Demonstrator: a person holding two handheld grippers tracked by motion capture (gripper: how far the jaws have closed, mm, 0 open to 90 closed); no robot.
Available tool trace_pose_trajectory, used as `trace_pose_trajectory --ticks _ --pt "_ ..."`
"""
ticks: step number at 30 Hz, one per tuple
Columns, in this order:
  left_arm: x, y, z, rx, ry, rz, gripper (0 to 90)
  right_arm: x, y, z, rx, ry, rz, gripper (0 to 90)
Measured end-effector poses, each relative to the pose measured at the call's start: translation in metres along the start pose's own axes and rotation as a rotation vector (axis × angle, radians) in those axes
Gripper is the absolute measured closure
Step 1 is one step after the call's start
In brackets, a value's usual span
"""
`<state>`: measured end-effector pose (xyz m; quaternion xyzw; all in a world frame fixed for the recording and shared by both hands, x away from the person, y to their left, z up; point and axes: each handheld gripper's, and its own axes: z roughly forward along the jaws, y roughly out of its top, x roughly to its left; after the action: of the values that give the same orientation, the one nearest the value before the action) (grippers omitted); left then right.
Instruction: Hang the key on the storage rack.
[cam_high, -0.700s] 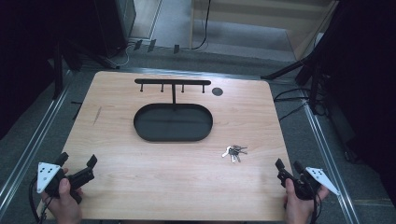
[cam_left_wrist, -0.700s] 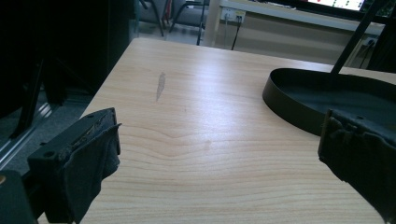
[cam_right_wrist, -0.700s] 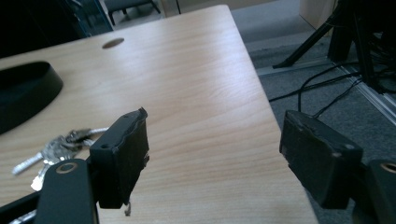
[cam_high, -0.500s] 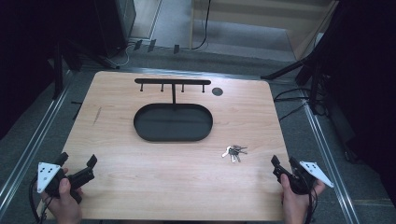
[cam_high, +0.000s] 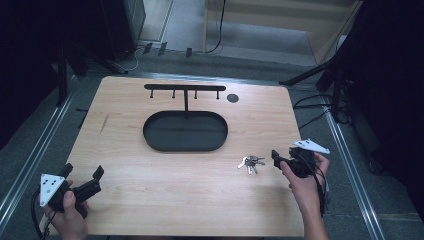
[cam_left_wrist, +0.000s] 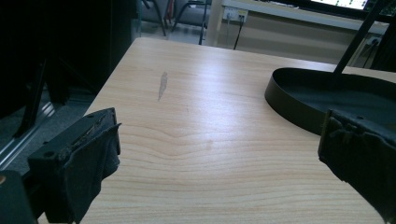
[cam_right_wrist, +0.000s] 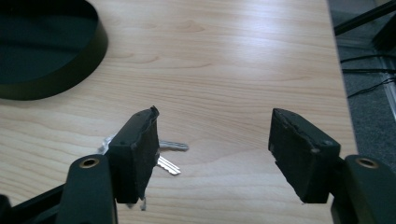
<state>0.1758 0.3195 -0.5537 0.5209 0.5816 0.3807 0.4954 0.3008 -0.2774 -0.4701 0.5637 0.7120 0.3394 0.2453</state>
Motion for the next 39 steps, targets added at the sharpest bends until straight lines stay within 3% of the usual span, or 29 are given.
trace_pose_trajectory --ticks 3,4,5,7,8,10,11,14,18,20,21,26,31,33,35,38,39 --pt "0.0 0.0 0.0 -0.001 -0.001 -0.004 0.0 0.012 0.017 0.009 0.12 0.027 -0.021 36.5" --pt "0.0 0.0 0.0 -0.001 -0.001 -0.004 0.0 0.012 0.017 0.009 0.12 0.027 -0.021 36.5" --pt "0.0 0.0 0.0 0.0 0.001 -0.006 0.0 0.02 0.026 0.016 0.207 0.033 -0.044 37.8" --pt "0.001 0.0 0.0 0.0 -0.001 -0.007 0.0 0.023 0.029 0.019 0.236 0.023 -0.052 38.5" --pt "0.001 0.0 0.0 0.0 -0.001 -0.008 0.0 0.03 0.035 0.029 0.328 0.028 -0.06 39.4" --pt "0.001 0.0 0.0 0.003 -0.001 -0.01 0.0 0.033 0.037 0.033 0.358 0.028 -0.061 40.9" --pt "0.001 0.0 0.0 0.002 -0.003 -0.012 0.0 0.037 0.04 0.041 0.413 0.024 -0.075 43.0" --pt "0.002 0.0 0.0 0.001 -0.004 -0.018 0.0 0.039 0.042 0.047 0.451 0.029 -0.096 44.3" --pt "0.002 0.0 0.0 0.001 -0.005 -0.022 0.0 0.042 0.045 0.061 0.531 0.053 -0.171 47.3" --pt "0.002 0.0 0.0 0.001 -0.005 -0.021 0.0 0.041 0.045 0.067 0.56 0.073 -0.231 45.7" --pt "0.002 0.0 0.0 0.002 -0.004 -0.021 0.0 0.04 0.044 0.069 0.574 0.08 -0.237 44.3" --pt "0.002 0.0 0.001 0.005 -0.003 -0.018 0.0 0.039 0.04 0.081 0.694 0.134 -0.16 32.1" --pt "0.002 0.0 0.001 0.003 -0.005 -0.019 0.0 0.051 0.033 0.094 0.816 0.111 -0.067 28.2" --pt "0.002 0.0 0.001 0.003 -0.005 -0.019 0.0 0.056 0.034 0.096 0.798 0.074 -0.057 35.0" --pt "0.002 0.0 0.001 0.003 -0.006 -0.02 0.0 0.062 0.033 0.097 0.793 -0.001 -0.081 38.9" --pt "0.002 0.0 0.001 0.004 -0.005 -0.019 0.0 0.069 0.034 0.095 0.788 -0.012 -0.068 53.0" --pt "0.002 0.0 0.001 0.004 -0.005 -0.018 0.0 0.071 0.034 0.094 0.783 -0.018 -0.086 58.7"
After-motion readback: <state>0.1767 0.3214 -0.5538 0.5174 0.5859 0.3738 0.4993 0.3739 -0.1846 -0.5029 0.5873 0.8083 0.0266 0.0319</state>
